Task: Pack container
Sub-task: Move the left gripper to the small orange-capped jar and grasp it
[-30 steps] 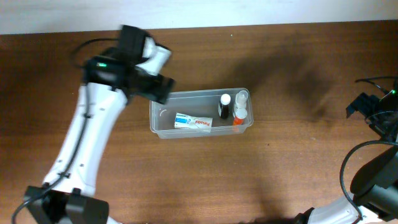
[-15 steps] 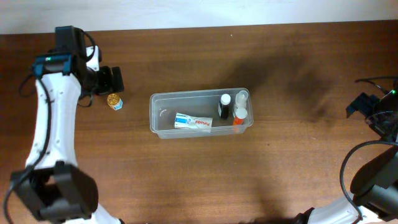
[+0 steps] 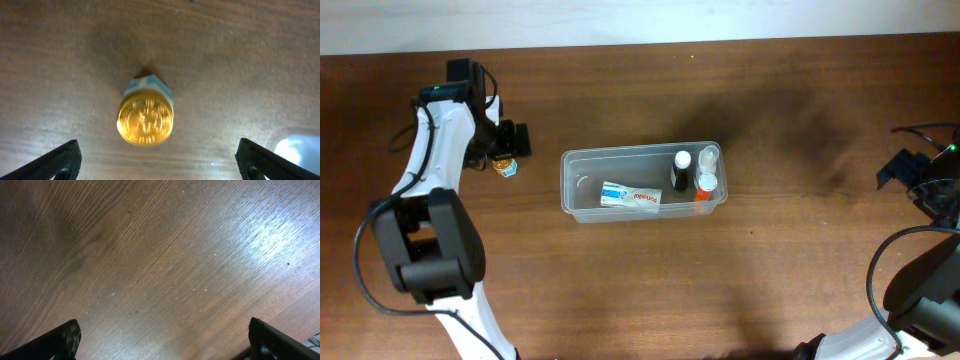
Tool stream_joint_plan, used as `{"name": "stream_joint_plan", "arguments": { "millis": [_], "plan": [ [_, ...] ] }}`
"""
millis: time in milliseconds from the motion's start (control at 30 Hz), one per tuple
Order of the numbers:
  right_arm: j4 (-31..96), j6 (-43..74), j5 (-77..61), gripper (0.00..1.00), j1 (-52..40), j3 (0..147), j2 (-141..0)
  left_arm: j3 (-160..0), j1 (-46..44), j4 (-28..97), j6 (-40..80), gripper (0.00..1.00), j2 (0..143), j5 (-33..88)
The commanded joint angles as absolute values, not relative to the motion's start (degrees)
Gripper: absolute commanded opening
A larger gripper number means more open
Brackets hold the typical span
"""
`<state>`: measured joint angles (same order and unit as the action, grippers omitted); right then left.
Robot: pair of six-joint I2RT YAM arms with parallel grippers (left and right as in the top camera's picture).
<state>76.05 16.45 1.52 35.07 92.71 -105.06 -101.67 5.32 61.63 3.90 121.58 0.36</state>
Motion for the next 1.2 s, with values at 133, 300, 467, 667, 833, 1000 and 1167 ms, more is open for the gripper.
{"name": "stream_joint_plan", "arguments": {
  "millis": [133,300,467,667,833,1000,1167],
  "plan": [
    [76.03,16.58,2.02,0.98,35.31,92.58,-104.4,-112.73,6.17,65.91,1.41,0.99,128.51,-0.51],
    [76.03,16.58,2.02,0.98,35.31,92.58,-104.4,-114.76,6.17,68.49,-0.93,0.99,132.66,-1.87],
    [76.03,16.58,2.02,0.98,35.31,92.58,-104.4,-114.74,6.17,69.38,-2.5,0.99,135.04,-2.63],
    [76.03,16.58,2.02,0.98,35.31,92.58,-104.4,-114.74,6.17,68.73,-3.6,0.99,135.33,-2.61],
    [76.03,16.58,2.02,0.98,35.31,92.58,-104.4,-114.63,6.17,68.2,-3.6,0.99,135.59,-2.57],
    [76.03,16.6,2.02,0.98,35.31,92.58,-104.4,-114.63,6.11,68.01,-3.57,0.96,137.78,-2.42],
    [76.03,16.58,2.02,0.98,35.31,92.58,-104.4,-114.63,6.11,67.99,-3.55,0.79,140.53,-2.39]
  ]
}}
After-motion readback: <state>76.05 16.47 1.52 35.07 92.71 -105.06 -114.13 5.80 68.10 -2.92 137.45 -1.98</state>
